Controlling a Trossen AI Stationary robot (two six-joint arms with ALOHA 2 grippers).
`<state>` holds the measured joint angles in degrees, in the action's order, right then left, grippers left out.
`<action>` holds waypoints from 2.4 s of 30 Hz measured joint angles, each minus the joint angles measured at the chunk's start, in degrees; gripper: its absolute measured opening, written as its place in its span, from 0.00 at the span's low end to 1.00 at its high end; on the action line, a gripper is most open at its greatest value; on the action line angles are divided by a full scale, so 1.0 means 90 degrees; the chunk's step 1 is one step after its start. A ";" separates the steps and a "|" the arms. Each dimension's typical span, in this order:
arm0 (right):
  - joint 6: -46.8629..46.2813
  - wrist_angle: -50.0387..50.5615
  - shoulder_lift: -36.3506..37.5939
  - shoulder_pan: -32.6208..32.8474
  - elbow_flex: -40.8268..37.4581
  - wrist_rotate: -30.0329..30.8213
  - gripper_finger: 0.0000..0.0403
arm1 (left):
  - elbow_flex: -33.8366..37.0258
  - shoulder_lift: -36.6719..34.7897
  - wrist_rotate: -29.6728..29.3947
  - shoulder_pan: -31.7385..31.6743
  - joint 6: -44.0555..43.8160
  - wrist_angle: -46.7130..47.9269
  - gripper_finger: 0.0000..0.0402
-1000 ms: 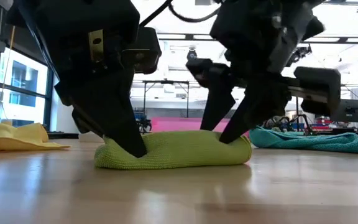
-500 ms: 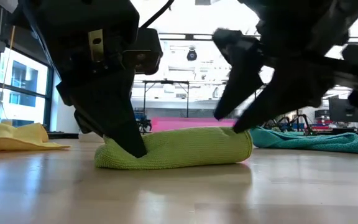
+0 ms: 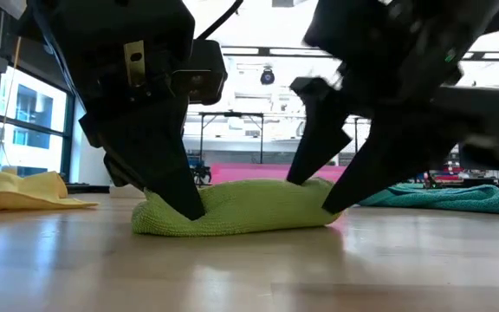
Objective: Roll microfiber towels into tight, uniform cylinder then place into a basket
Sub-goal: Roll the light green microfiber cloth
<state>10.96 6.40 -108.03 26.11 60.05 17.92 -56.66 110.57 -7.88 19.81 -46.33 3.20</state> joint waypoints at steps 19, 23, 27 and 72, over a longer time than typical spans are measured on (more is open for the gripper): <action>-0.0697 -0.0367 -0.0600 -0.0574 0.0024 -0.1027 0.32 | 0.0041 -0.0437 0.0172 0.0007 0.0068 0.0077 0.10; -0.0977 -0.0308 -0.0605 -0.0654 0.0024 -0.1198 0.17 | 0.0032 -0.0640 0.0241 0.0012 0.0146 0.0119 0.13; -0.1325 -0.0278 -0.0597 -0.0753 0.0027 -0.1841 0.05 | 0.0022 -0.0680 0.0488 0.0022 0.0169 0.0209 0.16; -0.4785 0.0235 -0.0628 -0.2399 -0.0007 -0.6477 0.10 | -0.0388 -0.0820 -0.0757 0.0483 0.2684 0.1528 0.25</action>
<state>-32.10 8.51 -113.68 4.51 59.99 -40.37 -60.16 103.20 -14.69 24.16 -22.17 16.96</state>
